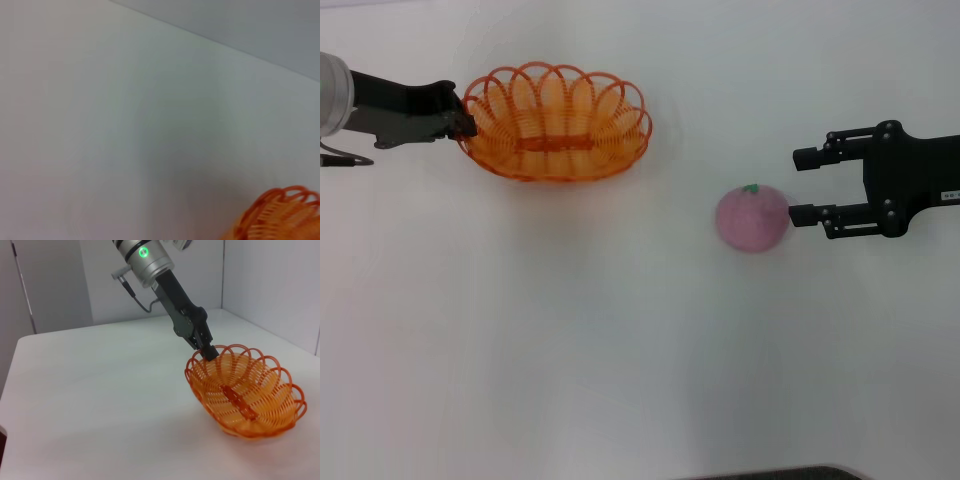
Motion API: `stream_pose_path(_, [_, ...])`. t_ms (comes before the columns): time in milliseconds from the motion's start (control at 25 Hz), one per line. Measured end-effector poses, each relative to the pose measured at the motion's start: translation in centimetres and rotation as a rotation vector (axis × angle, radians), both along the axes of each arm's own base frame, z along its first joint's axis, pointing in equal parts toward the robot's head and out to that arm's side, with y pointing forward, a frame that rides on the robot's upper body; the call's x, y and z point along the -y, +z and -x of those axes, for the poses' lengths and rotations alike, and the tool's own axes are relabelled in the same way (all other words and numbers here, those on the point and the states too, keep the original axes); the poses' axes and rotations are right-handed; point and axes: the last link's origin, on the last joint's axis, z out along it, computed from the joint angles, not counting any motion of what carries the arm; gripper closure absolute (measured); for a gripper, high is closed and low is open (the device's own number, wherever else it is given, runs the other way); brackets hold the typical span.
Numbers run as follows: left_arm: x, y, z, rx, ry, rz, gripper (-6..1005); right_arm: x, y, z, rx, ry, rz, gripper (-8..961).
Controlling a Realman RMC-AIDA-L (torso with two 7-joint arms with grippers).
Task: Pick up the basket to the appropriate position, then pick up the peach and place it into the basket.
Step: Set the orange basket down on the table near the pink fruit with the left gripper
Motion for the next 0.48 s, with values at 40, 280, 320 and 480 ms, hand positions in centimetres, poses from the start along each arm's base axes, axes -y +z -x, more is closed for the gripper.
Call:
stream_pose_path(40, [-0.02,-0.03,-0.02,-0.005,-0.003,0.001,924,-0.03,-0.02,0.04,0.000,0.001,0.000,256])
stream_pose_path(280, [0.11,0.01,0.22,-0.021,-0.012,0.007,850,-0.25,-0.15,0.30,-0.002,0.004,0.001,256])
stream_pose_path(320, [0.18,0.11,0.39,-0.025,-0.011,0.006,832,-0.28,-0.15,0.32,-0.002,0.003,0.001,256])
stream_pose_path(480, [0.37,0.65,0.94,-0.046,-0.023,0.000,759,-0.35,-0.11,0.35,-0.005,-0.002,-0.001,255])
